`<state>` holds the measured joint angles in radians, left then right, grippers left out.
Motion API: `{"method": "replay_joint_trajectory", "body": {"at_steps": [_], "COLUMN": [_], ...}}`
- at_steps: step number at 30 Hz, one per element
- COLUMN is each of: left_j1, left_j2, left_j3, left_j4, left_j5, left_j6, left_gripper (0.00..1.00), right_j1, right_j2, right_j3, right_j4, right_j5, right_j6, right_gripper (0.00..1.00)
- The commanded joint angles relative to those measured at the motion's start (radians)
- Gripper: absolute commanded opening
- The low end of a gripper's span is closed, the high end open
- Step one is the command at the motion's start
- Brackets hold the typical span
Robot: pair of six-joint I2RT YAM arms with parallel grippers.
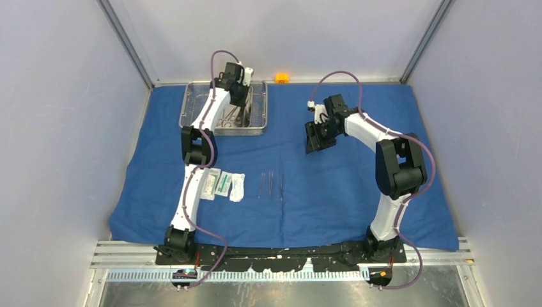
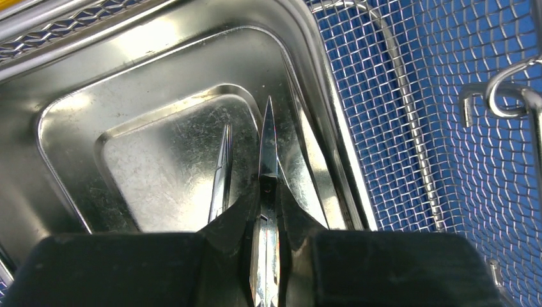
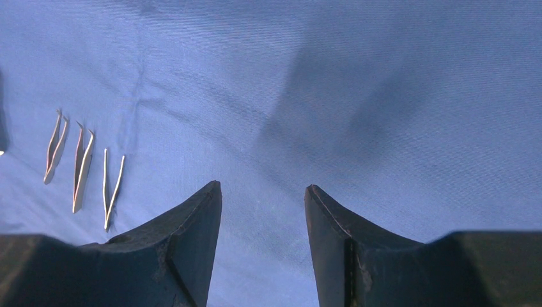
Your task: Open and lay out the surgical kit
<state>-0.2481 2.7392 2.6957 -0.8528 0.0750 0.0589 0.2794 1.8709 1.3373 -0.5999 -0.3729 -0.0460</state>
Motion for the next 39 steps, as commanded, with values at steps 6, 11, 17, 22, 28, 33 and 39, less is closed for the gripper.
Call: {"method": "replay_joint_trajectory", "body": {"at_steps": [6,11,17,22,28,33,39], "left_j1": [0.013,0.013,0.013,0.013,0.012,0.016,0.025], "left_j2": [-0.133,-0.159,-0.197,-0.212,-0.225,-0.204,-0.182], "left_j3": [-0.113,-0.083,-0.112,-0.115,-0.12,-0.122,-0.116], "left_j4": [0.061,0.047,0.052,0.048,0.047,0.042,0.019], "left_j5": [0.035,0.04,0.039,0.04,0.039,0.004,-0.056], "left_j6": [-0.016,-0.009,0.001,0.006,0.02,0.039,0.016], "left_gripper": [0.0,0.0,0.0,0.0,0.0,0.0,0.2], "right_j1": [-0.003,-0.003,-0.003,-0.002,-0.003,-0.002,-0.003], "right_j2": [-0.027,-0.027,-0.026,-0.028,-0.033,-0.037,-0.028], "right_j3": [0.03,0.03,0.031,0.031,0.031,0.028,0.03], "right_j4": [0.005,0.004,0.005,0.005,0.005,0.005,0.005], "right_j5": [-0.008,-0.008,-0.014,-0.015,-0.016,-0.014,-0.015], "right_j6": [-0.003,-0.003,-0.002,-0.002,0.0,-0.002,-0.003], "right_gripper": [0.55,0.55,0.56,0.55,0.55,0.55,0.56]}}
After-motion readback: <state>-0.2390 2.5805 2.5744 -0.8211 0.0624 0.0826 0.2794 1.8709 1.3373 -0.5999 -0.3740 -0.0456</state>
